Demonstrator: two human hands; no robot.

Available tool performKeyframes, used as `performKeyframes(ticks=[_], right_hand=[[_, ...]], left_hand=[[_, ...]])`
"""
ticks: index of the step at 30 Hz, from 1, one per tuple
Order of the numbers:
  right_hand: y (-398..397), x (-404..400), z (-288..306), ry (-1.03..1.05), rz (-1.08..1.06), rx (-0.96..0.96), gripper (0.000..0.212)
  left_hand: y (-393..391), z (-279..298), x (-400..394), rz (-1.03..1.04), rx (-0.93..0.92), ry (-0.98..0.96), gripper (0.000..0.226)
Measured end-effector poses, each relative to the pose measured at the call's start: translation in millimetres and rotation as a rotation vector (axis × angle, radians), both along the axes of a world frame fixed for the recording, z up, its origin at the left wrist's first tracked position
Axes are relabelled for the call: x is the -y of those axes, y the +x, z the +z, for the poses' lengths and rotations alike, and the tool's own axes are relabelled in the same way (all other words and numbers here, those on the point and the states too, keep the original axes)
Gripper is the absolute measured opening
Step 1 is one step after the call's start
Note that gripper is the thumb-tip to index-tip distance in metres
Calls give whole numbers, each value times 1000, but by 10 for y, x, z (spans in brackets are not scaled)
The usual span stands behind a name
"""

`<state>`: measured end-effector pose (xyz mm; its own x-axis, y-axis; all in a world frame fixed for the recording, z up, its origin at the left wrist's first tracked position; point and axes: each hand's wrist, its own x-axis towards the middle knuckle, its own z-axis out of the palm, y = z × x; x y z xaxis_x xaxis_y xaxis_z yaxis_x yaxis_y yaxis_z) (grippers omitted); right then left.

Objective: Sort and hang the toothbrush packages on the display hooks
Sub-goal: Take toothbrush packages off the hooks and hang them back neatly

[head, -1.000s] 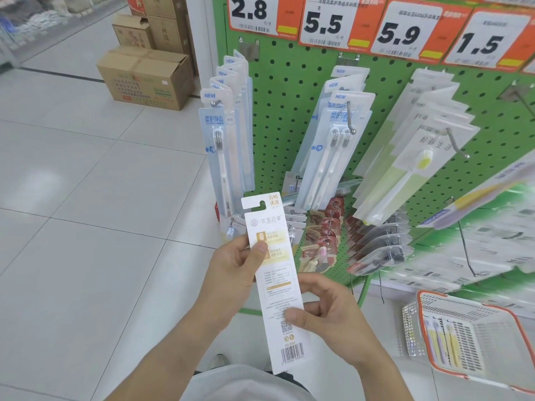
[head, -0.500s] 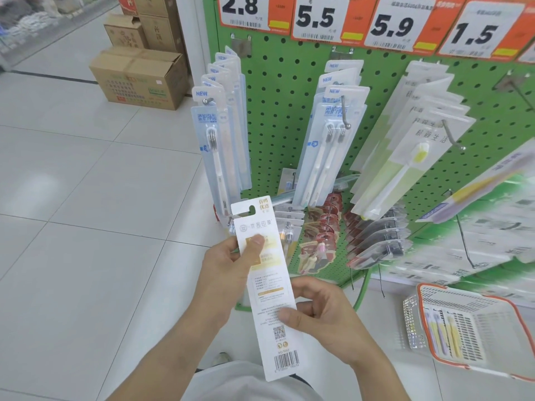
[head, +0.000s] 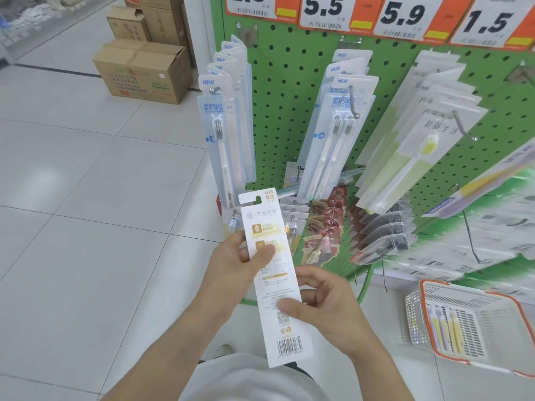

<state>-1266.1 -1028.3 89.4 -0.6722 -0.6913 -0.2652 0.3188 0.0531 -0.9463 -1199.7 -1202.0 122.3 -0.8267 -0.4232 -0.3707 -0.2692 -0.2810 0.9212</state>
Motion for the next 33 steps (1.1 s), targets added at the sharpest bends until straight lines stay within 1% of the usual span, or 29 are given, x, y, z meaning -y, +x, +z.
performKeyframes(ticks=[2,4,6,8,10,14,20,22,26,30,33], right_hand=[[13,1,-18,-26,-55,8,40],[16,-3,-23,-36,-67,4,42],[12,-20,-17,-42,-11,-13,48],[2,-46,-7,-44,69,-10,58],[-6,-63,0,-41,101,14,64],[10,-59,9,-49,67,36,64],[36,-48,14,-60,53,48,66],[39,-52,11,-66,44,49,66],[25,-59,3,-80,-3,58,67],[25,-60,0,-97,-30,52,67],[23,-69,-3,-103,-21,37,66]], left_hand=[[28,-6,-23,-62,17,-19,29],[60,-24,-64,-71,16,-44,24],[79,-39,-88,-24,0,-60,20],[81,-47,-88,7,-12,-67,19],[79,-55,-71,8,-9,-74,20],[84,-70,-46,-52,-6,-62,26],[104,-101,-35,-71,-33,-69,31],[110,-109,-15,-126,-32,-70,36],[151,-112,-5,-307,-10,-118,56],[208,-122,-3,-382,-24,-160,71],[231,-119,-11,-391,-39,-184,74]])
